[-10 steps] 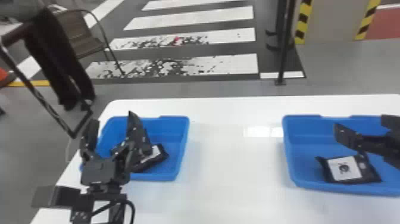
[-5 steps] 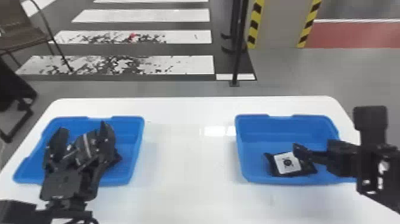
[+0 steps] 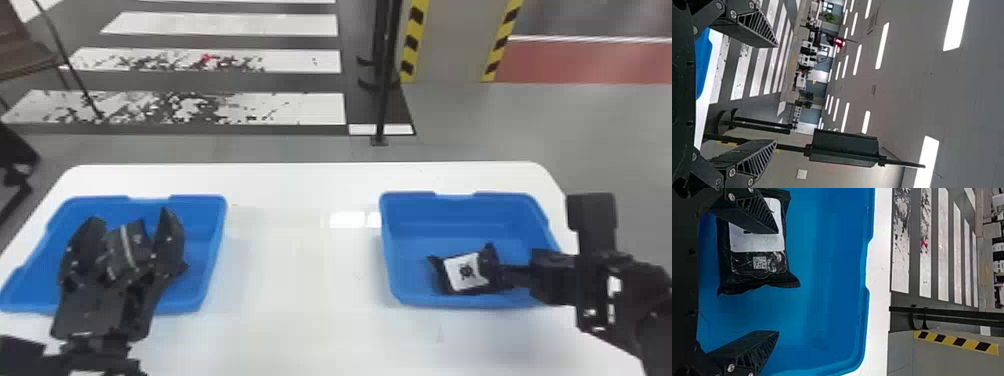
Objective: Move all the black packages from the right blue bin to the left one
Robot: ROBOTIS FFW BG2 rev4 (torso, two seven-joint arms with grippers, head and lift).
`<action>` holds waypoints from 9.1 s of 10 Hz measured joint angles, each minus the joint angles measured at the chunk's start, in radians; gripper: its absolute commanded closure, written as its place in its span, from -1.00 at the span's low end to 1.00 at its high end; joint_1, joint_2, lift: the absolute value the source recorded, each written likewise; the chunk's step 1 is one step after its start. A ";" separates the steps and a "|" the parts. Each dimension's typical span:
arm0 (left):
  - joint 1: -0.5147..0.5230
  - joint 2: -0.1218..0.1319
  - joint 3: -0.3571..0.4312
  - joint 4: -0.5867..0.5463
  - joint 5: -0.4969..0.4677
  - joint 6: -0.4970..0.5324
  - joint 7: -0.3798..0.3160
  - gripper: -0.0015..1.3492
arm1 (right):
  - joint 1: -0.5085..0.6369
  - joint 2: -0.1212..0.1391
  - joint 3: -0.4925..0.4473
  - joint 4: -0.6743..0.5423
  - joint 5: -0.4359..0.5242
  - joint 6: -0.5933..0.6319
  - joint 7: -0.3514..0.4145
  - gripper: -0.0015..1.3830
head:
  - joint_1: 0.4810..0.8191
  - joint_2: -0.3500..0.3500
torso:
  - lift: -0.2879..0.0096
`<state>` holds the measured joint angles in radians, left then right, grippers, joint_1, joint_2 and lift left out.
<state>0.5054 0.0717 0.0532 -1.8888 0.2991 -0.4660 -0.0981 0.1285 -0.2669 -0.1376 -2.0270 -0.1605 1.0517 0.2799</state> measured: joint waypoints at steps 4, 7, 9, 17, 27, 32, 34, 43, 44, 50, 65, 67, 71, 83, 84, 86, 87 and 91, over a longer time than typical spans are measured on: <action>0.003 0.006 -0.005 0.000 0.000 0.016 -0.008 -0.71 | -0.042 0.000 0.016 0.106 -0.007 -0.049 0.041 -0.82 | 0.27 -0.08 | -0.10; 0.000 0.006 -0.005 0.000 0.000 0.022 -0.009 -0.71 | -0.046 -0.003 0.071 0.109 -0.034 -0.048 0.044 -0.80 | 0.27 0.02 | -0.10; -0.002 0.007 -0.007 0.000 0.000 0.026 -0.009 -0.71 | -0.059 -0.003 0.086 0.123 -0.039 -0.023 0.043 -0.12 | 0.27 0.06 | -0.10; -0.001 0.010 -0.031 -0.004 0.028 -0.022 -0.001 -0.71 | -0.038 0.013 0.009 0.088 -0.241 -0.131 0.001 0.68 | 0.27 0.07 | -0.10; -0.076 0.103 -0.393 -0.091 0.303 0.201 -0.019 -0.66 | -0.153 -0.004 0.335 0.177 -0.836 -0.322 0.111 0.68 | 0.27 0.29 | -0.10; -0.072 0.098 -0.358 -0.090 0.267 0.236 -0.037 0.42 | -0.162 -0.012 0.372 0.165 -0.873 -0.328 0.121 0.68 | 0.27 0.37 | -0.10; -0.067 0.096 -0.343 -0.090 0.237 0.225 -0.032 0.78 | -0.158 -0.015 0.375 0.163 -0.878 -0.328 0.125 0.68 | 0.27 0.42 | -0.10; -0.065 0.044 -0.053 -0.058 0.057 0.249 -0.022 0.79 | -0.146 -0.017 0.383 0.244 -0.936 -0.421 0.145 -0.69 | 0.27 0.79 | -0.10; -0.081 0.028 0.048 -0.032 -0.052 0.234 0.005 0.79 | -0.134 -0.019 0.373 0.246 -0.941 -0.423 0.149 -0.69 | 0.27 0.88 | -0.10; -0.111 0.011 0.106 0.093 -0.053 0.120 0.018 -0.81 | -0.004 -0.016 0.199 0.085 -0.580 -0.560 0.177 -0.69 | 0.27 0.79 | -0.10; -0.006 -0.007 -0.077 -0.017 -0.251 0.175 0.083 -0.81 | 0.338 0.109 0.016 -0.078 -0.059 -0.828 0.052 -0.64 | 0.27 -0.03 | -0.10; -0.004 -0.007 -0.075 -0.024 -0.243 0.196 0.083 -0.81 | 0.340 0.108 0.016 -0.080 -0.059 -0.828 0.052 -0.64 | 0.27 -0.02 | -0.10; 0.002 -0.011 -0.067 -0.030 -0.237 0.208 0.083 -0.81 | 0.347 0.107 0.016 -0.084 -0.055 -0.848 0.053 -0.64 | 0.27 -0.01 | -0.10; 0.003 -0.013 -0.063 -0.032 -0.239 0.196 0.083 -0.81 | 0.350 0.107 0.016 -0.081 -0.060 -0.867 0.052 -0.59 | 0.27 0.00 | -0.10; 0.003 -0.013 -0.065 -0.032 -0.239 0.196 0.083 -0.81 | 0.350 0.107 0.016 -0.079 -0.063 -0.869 0.051 -0.59 | 0.27 -0.01 | -0.10; 0.003 -0.013 -0.064 -0.032 -0.239 0.195 0.083 -0.81 | 0.353 0.107 0.016 -0.075 -0.067 -0.874 0.051 -0.59 | 0.27 -0.01 | -0.10; 0.004 -0.013 -0.063 -0.032 -0.239 0.194 0.083 -0.81 | 0.354 0.107 0.015 -0.075 -0.067 -0.878 0.051 -0.59 | 0.27 -0.01 | -0.10; 0.009 -0.015 -0.059 -0.032 -0.239 0.191 0.083 -0.81 | 0.359 0.107 0.012 -0.079 -0.071 -0.887 0.047 -0.59 | 0.27 -0.01 | -0.10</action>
<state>0.5141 0.0569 -0.0058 -1.9205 0.0598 -0.2752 -0.0153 0.4877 -0.1595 -0.1256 -2.1063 -0.2318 0.1645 0.3267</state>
